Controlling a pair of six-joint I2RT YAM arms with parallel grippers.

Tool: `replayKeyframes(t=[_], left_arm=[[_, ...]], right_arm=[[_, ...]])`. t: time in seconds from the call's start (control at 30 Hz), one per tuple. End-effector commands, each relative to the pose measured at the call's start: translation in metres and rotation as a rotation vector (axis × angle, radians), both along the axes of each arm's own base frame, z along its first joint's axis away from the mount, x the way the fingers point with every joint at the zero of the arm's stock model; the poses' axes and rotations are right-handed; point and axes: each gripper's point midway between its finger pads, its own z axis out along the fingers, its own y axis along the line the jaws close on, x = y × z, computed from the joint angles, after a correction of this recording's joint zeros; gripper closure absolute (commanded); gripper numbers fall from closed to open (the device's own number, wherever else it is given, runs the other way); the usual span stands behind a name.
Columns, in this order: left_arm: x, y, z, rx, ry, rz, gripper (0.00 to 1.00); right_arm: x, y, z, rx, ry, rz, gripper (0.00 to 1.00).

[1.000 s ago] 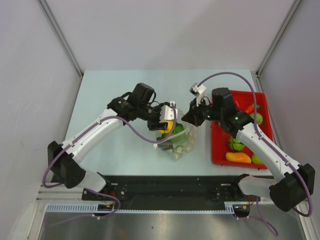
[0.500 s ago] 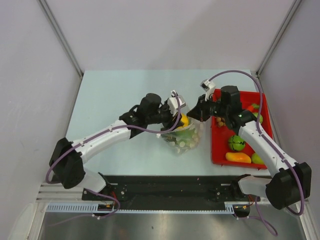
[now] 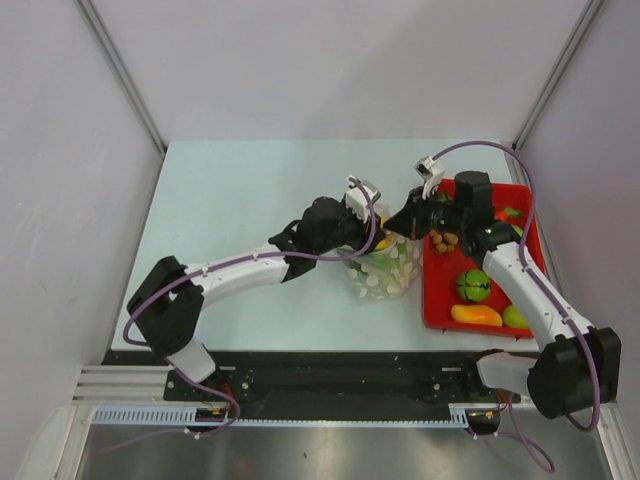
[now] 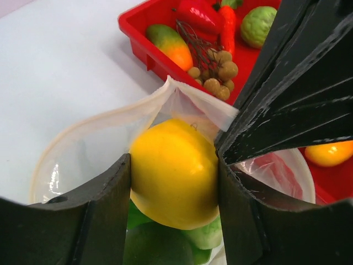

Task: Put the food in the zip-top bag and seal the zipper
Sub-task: Adjust the fake fruit in the zipper food storage bag.

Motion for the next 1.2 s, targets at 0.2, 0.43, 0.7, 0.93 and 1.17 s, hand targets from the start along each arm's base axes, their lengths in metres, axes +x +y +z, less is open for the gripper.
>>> replayKeyframes(t=[0.2,0.43,0.7,0.93,1.17], left_arm=[[-0.034,0.029,-0.037,0.280,0.030,-0.348,0.98],[-0.057,0.055,-0.075,0.530,0.155,-0.575,0.86],[-0.065,0.065,-0.101,0.636,0.124,-0.602,0.60],[-0.047,0.072,-0.017,0.424,0.053,-0.493,0.22],[-0.037,0.089,0.071,0.195,-0.094,-0.366,0.09]], right_arm=[[-0.010,-0.007,0.032,0.036,-0.134,0.060,1.00],[-0.007,-0.005,0.034,0.052,-0.140,0.064,1.00],[-0.005,-0.003,0.039,0.068,-0.150,0.065,1.00],[-0.007,-0.002,0.034,0.055,-0.144,0.080,1.00],[0.000,-0.002,0.029,0.048,-0.138,0.067,1.00]])
